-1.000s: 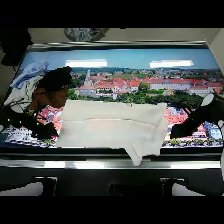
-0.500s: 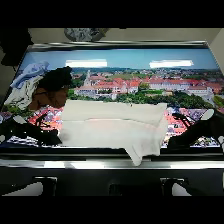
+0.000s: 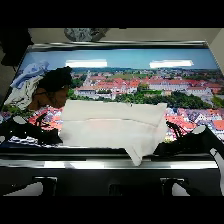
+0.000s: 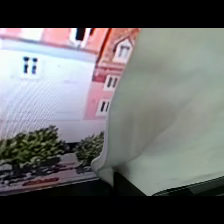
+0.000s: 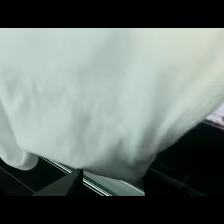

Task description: Fold the shirts.

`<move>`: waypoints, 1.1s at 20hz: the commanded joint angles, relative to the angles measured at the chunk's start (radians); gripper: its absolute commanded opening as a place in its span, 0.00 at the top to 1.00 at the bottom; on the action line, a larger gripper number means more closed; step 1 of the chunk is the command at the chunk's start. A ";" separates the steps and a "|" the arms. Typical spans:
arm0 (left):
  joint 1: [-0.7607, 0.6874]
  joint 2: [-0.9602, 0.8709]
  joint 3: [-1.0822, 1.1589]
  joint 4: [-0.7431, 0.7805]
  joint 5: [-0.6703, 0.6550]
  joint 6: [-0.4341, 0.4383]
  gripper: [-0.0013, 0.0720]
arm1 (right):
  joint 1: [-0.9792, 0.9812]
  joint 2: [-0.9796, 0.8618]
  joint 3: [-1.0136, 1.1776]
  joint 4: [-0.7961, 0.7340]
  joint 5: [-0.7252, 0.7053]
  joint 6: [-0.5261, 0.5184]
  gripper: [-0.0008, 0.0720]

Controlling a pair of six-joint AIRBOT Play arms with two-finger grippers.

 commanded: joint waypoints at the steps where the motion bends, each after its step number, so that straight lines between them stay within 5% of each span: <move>1: 0.000 -0.001 -0.001 0.009 0.011 0.001 0.94 | 0.000 0.001 -0.038 0.067 -0.104 -0.003 0.69; 2: 0.000 -0.001 -0.001 0.009 0.011 0.001 0.94 | 0.000 0.001 -0.036 0.074 -0.089 -0.003 0.92; 10: -0.006 0.146 0.175 -0.018 0.003 -0.011 0.95 | 0.001 0.001 0.281 0.082 0.173 -0.052 0.93; 14: -0.059 0.058 0.382 -0.018 0.051 -0.045 0.95 | 0.006 -0.050 0.508 0.091 0.019 0.022 0.94; 22: -0.138 -0.402 0.877 -0.029 0.025 -0.162 0.95 | 0.086 -0.391 0.717 0.169 -0.228 0.097 0.93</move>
